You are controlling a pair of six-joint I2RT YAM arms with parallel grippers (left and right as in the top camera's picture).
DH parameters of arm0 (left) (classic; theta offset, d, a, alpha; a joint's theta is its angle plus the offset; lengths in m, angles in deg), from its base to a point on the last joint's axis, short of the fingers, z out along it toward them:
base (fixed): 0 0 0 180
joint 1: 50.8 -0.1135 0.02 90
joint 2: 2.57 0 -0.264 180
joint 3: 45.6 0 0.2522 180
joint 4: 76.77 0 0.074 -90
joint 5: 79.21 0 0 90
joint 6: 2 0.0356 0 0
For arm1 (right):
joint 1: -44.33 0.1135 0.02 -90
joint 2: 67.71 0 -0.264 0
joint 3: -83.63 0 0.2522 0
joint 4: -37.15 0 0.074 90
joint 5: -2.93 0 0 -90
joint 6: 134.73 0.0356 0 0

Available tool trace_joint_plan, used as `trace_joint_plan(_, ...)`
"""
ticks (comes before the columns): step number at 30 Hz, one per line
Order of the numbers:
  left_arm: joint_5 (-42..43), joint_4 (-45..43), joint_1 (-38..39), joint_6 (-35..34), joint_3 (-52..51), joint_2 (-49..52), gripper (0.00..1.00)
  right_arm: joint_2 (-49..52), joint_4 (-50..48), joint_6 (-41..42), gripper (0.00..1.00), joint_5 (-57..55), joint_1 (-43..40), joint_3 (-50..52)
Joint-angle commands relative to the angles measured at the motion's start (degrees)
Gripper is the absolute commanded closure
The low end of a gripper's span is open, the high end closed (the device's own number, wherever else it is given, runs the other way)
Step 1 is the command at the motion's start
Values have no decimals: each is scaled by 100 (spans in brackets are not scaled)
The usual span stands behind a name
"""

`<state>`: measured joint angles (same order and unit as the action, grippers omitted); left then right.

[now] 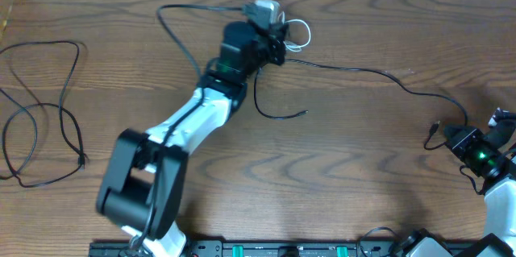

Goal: Untangle cables
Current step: 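Carry the white cable up-left to the left table edge with the left gripper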

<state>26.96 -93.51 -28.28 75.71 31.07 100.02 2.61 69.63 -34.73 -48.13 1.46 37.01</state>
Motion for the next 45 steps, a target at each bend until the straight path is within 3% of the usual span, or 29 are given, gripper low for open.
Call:
trace_joint_plan(1, -42, -48, -367, -70, -26, -450, 92, -68, 20, -87, 99, 2, 59, -22)
trace_joint_plan(15, -39, 424, -2288, -70, -26, -1464, 92, -68, 39, -87, 99, 7, 59, -22)
trace_joint_plan(32, -39, 1497, -4266, -70, -26, -1517, 92, -68, 39, -87, 99, 28, 59, -22)
trace_joint_plan(45, -39, 1530, -5694, -221, -26, -1515, 92, -68, 85, -87, 99, 26, 59, -22)
